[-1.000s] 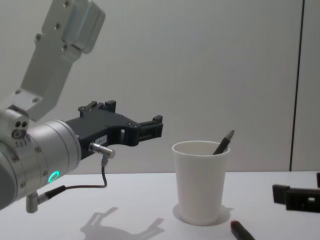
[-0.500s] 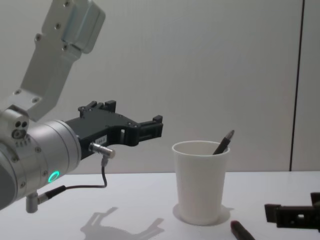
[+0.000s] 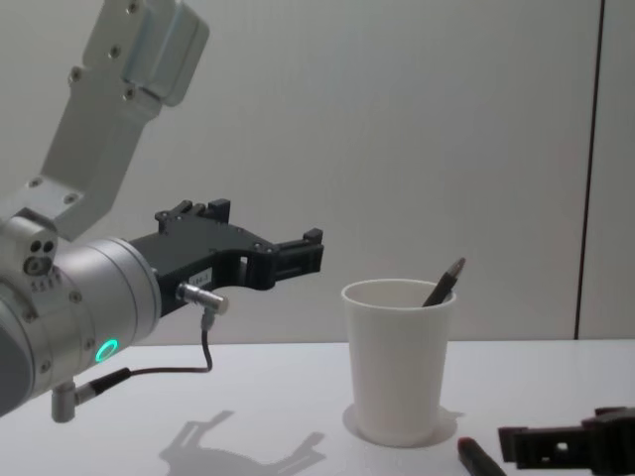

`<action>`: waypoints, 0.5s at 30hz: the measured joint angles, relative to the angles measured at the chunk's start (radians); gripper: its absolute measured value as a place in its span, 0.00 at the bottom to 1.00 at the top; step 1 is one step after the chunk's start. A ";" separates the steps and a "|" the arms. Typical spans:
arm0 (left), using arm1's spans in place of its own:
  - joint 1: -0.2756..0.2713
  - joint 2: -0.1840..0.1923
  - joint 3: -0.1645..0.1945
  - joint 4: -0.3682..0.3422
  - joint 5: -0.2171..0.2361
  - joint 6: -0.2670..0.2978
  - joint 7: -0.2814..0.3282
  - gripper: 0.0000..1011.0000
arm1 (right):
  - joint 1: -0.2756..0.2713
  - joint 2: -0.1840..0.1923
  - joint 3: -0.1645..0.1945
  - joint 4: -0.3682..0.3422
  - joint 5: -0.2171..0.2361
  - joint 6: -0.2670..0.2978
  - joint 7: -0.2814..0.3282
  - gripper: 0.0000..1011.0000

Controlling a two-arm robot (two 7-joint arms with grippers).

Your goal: Place the pen into the pen holder.

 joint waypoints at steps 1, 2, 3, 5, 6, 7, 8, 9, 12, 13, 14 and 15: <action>0.000 0.000 0.000 0.000 0.000 0.000 0.000 0.99 | 0.003 -0.004 -0.001 0.001 -0.002 0.006 -0.003 0.99; 0.000 0.000 0.000 0.000 0.000 0.000 0.000 0.99 | 0.005 -0.008 -0.004 0.002 -0.004 0.013 -0.006 0.99; 0.000 0.000 0.000 0.000 0.000 0.000 0.000 0.99 | 0.007 -0.013 -0.005 0.003 -0.006 0.021 -0.010 0.99; 0.000 0.000 0.000 0.000 0.000 0.000 0.000 0.99 | 0.015 -0.025 -0.010 0.004 -0.011 0.039 -0.019 0.99; 0.000 0.000 0.000 0.000 0.000 0.000 0.000 0.99 | 0.020 -0.034 -0.013 0.005 -0.015 0.051 -0.027 0.99; 0.000 0.000 0.000 0.000 0.000 0.000 0.000 0.99 | 0.020 -0.034 -0.013 0.005 -0.015 0.051 -0.027 0.99; 0.000 0.000 0.000 0.000 0.000 0.000 0.000 0.99 | 0.024 -0.044 -0.016 0.006 -0.019 0.065 -0.035 0.99; 0.000 0.000 0.000 0.000 0.000 0.000 0.000 0.99 | 0.026 -0.047 -0.018 0.006 -0.022 0.070 -0.038 0.99; 0.000 0.000 0.000 0.000 0.000 0.000 0.000 0.99 | 0.034 -0.062 -0.023 0.006 -0.030 0.093 -0.052 0.99; 0.000 0.000 0.000 0.000 0.000 0.000 0.000 0.99 | 0.036 -0.066 -0.024 0.006 -0.033 0.098 -0.055 0.99; 0.000 0.000 0.000 0.000 0.000 0.000 0.000 0.99 | 0.039 -0.073 -0.026 0.005 -0.038 0.109 -0.062 0.99; 0.000 0.000 0.000 0.000 0.000 0.000 0.000 0.99 | 0.040 -0.075 -0.027 0.005 -0.040 0.114 -0.065 0.99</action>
